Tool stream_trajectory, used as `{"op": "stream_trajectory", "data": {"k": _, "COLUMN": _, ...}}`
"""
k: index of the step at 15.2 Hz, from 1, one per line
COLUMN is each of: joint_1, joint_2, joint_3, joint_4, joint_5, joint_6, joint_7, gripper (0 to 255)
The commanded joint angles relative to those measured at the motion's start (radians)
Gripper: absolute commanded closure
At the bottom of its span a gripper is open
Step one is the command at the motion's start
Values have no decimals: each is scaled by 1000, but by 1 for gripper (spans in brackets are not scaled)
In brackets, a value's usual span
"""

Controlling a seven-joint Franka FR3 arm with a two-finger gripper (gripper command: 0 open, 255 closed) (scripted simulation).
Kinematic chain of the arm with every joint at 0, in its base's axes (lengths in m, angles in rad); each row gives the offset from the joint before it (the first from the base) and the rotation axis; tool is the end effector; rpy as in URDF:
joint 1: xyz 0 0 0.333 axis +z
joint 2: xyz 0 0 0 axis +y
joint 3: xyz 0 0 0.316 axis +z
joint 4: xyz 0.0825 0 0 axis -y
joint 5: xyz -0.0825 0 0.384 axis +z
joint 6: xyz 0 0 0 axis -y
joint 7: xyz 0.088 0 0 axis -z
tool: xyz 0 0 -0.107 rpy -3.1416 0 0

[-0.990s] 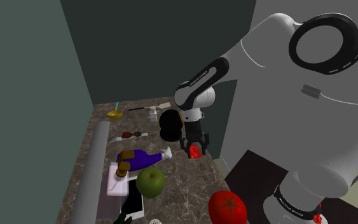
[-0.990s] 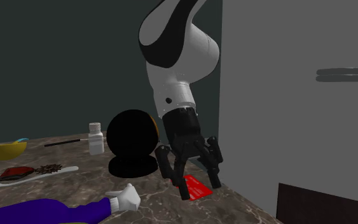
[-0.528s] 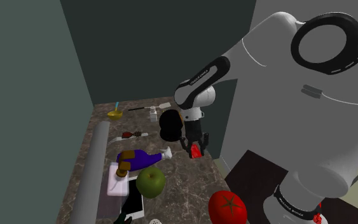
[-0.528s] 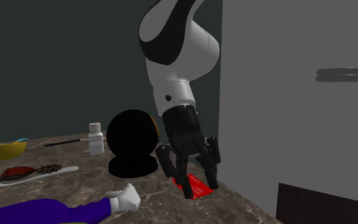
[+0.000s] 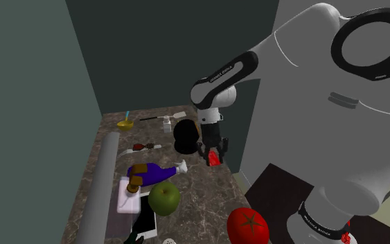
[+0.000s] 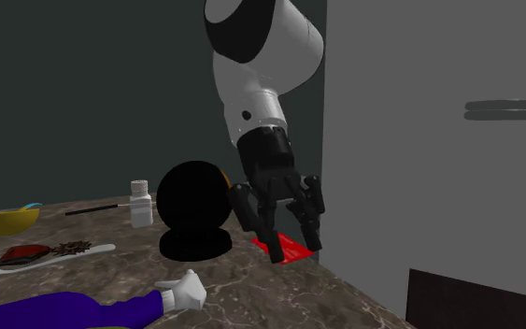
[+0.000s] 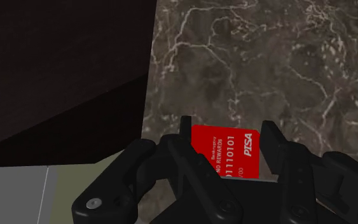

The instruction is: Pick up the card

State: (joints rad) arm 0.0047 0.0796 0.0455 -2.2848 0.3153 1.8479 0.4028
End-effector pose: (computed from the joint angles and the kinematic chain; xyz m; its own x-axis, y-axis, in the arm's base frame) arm 0.4601 0.0477 0.2919 0.7261 -0.4129 -0.5498 -0.4977 -0.8673 -0.0059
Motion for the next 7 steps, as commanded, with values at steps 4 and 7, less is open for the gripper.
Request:
{"op": "stream_trajectory", "data": {"k": 4, "joint_1": -2, "joint_2": -45, "joint_3": -2, "joint_4": 19, "joint_5": -5, "joint_6": -62, "joint_7": 16, "gripper": 255}}
{"op": "stream_trajectory", "data": {"k": 7, "joint_1": -3, "joint_2": -54, "joint_3": -2, "joint_4": 24, "joint_5": -6, "joint_6": -77, "joint_7": 20, "gripper": 255}}
